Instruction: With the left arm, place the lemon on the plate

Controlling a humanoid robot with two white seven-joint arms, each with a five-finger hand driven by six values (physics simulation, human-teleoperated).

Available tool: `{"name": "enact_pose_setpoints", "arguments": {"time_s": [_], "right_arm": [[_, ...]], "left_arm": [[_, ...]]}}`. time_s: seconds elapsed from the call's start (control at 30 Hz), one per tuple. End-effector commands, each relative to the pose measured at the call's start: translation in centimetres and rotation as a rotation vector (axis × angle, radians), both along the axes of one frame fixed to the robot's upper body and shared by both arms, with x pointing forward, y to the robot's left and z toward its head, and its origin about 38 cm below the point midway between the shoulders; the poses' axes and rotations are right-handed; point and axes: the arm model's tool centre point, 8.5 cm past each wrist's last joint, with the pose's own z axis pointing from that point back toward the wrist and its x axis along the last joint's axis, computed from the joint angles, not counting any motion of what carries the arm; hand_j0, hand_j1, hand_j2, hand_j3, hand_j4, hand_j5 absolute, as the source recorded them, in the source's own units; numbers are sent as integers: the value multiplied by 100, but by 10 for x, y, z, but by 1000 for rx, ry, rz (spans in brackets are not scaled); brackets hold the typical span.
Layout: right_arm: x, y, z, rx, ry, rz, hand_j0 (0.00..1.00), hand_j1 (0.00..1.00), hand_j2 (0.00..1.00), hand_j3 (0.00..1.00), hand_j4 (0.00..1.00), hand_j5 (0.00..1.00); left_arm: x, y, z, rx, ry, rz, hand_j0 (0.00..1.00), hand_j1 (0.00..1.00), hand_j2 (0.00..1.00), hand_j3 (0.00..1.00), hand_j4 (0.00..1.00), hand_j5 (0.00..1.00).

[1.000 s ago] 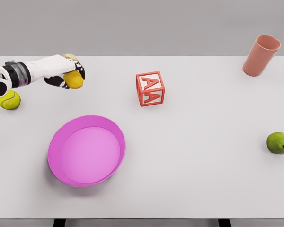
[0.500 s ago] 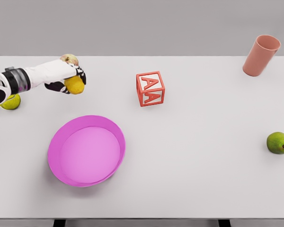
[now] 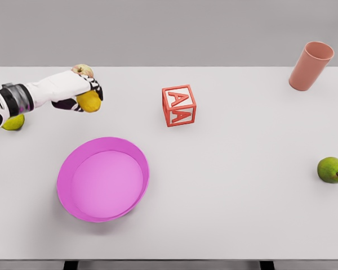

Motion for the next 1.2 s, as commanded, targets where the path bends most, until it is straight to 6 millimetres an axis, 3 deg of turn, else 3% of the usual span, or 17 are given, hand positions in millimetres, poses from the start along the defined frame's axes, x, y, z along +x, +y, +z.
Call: {"name": "enact_pose_setpoints", "arguments": {"time_s": [0.0,1.17], "right_arm": [[0,0,0,0,-1,0,100,100,100,100,100,100],[0,0,0,0,-1,0,100,100,100,100,100,100]], "left_arm": [[-1,-1,6,-9,-16,-2,45,45,45,45,45,45],[-62,-15,16,-51,-140,-69,45,45,45,45,45,45]]}}
